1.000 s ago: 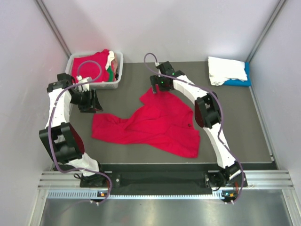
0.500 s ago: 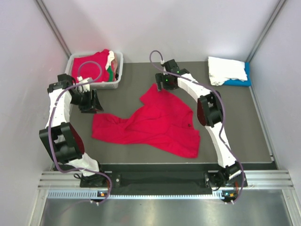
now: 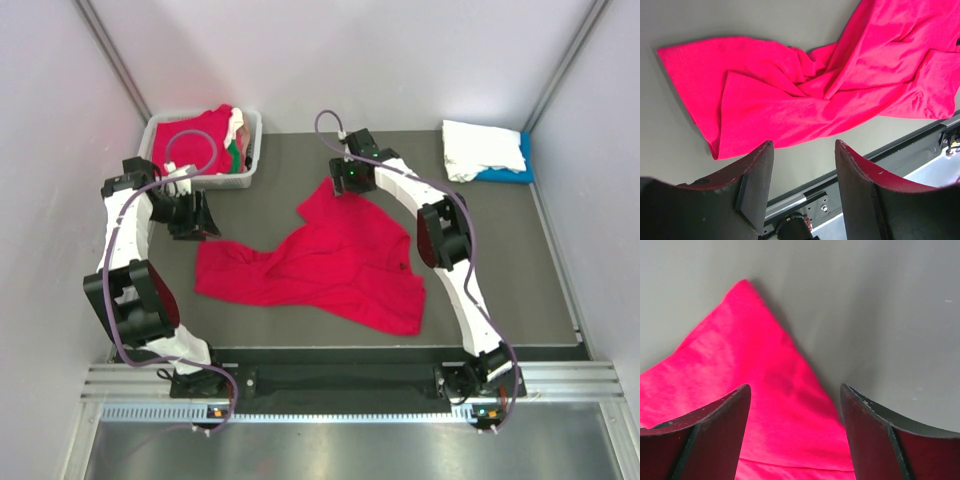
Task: Fold and stack the t-shirts
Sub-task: Flatten the tshirt out
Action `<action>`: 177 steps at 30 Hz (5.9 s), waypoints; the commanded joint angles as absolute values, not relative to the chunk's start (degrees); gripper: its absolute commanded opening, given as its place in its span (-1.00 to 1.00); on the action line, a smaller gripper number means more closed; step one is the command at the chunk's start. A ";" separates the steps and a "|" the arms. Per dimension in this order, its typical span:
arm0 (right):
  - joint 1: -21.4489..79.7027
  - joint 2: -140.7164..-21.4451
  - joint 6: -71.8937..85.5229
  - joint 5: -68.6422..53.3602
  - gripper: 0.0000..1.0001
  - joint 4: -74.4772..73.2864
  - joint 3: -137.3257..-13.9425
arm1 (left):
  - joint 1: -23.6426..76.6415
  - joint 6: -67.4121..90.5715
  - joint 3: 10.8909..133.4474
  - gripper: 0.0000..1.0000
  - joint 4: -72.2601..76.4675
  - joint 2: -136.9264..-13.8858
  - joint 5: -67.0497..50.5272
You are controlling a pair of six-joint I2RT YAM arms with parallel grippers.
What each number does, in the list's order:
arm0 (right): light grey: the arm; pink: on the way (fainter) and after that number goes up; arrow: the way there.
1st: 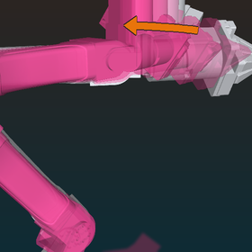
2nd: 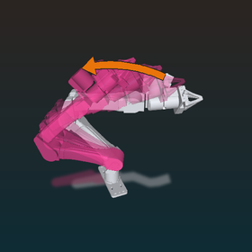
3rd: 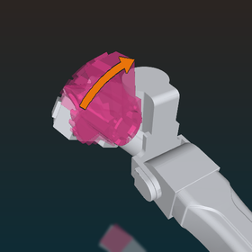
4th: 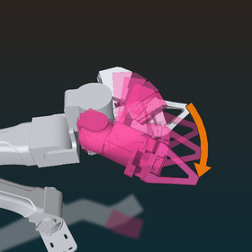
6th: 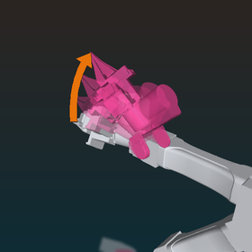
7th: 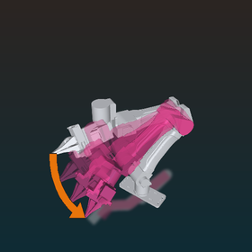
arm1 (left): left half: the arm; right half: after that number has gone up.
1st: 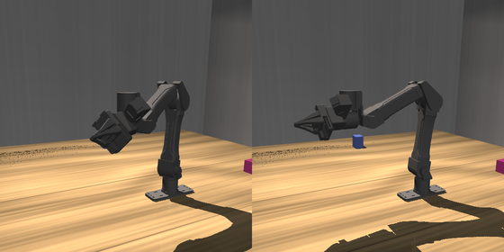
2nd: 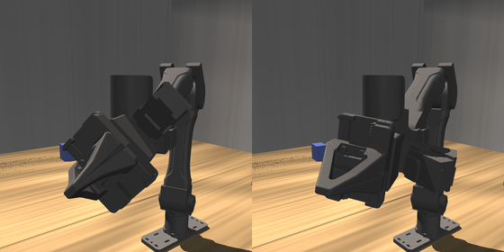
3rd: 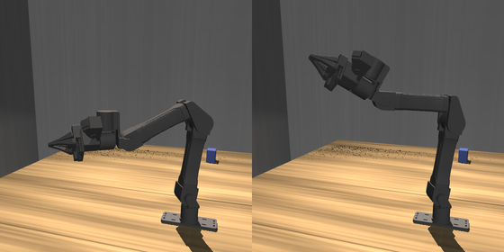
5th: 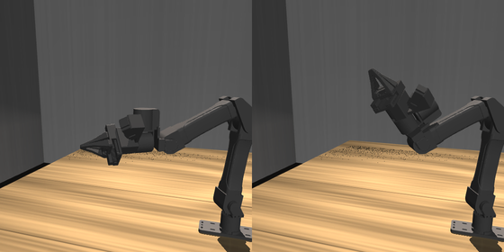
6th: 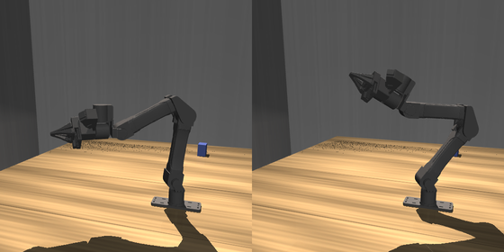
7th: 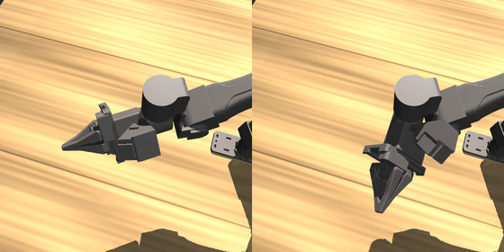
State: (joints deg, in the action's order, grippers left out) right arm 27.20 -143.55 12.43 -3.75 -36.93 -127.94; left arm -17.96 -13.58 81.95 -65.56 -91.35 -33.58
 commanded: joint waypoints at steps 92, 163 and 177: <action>19.16 -123.22 13.71 -2.99 -1.00 -22.15 -103.01 | -0.18 -7.91 85.17 0.08 -59.85 -111.71 -14.60; 22.24 -123.31 13.80 -3.60 -1.00 -23.12 -103.89 | 9.32 -5.98 70.75 -0.02 -20.74 -105.73 2.81; 22.24 -121.02 13.27 -3.25 -1.00 -21.80 -100.20 | 6.50 -3.87 74.97 -0.02 -22.94 -110.30 0.26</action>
